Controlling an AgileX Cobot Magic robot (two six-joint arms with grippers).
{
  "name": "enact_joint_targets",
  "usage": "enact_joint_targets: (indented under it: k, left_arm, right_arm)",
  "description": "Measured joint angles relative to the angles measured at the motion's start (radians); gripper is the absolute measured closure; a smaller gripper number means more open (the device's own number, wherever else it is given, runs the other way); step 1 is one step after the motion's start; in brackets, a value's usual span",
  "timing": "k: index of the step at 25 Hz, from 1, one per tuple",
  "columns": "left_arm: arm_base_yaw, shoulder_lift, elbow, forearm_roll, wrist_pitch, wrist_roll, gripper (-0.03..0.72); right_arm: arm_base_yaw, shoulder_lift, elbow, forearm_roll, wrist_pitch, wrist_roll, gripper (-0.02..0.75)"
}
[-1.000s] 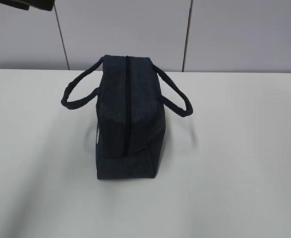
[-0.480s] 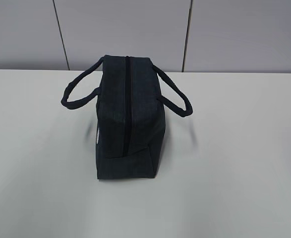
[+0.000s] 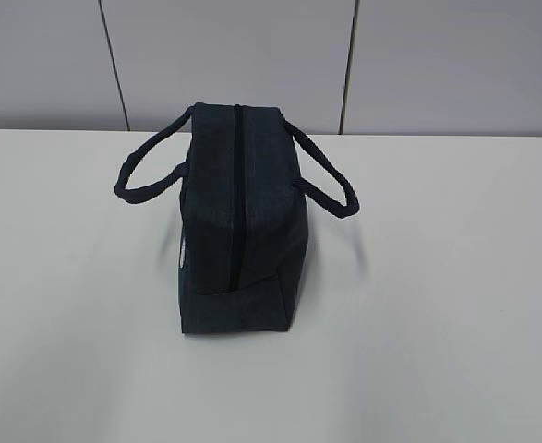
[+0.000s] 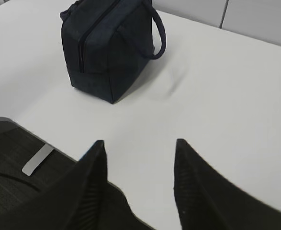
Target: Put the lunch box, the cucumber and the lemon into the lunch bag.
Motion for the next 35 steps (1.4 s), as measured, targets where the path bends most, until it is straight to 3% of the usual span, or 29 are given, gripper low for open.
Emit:
enact_joint_targets:
  k: [12,28,35]
  left_arm:
    - [0.000,-0.275,0.247,0.023,0.060,-0.005,0.281]
    - [0.000,-0.337,0.287,0.164,0.114,-0.039,0.317]
    - [0.000,-0.337,0.287,0.173,0.114,-0.044,0.324]
  right_arm:
    - [0.000,-0.273,0.277,-0.016,0.011,0.000,0.388]
    - [0.000,-0.275,0.337,-0.041,-0.004,0.000,0.415]
    - [0.000,-0.275,0.337,-0.041,-0.008,0.000,0.425]
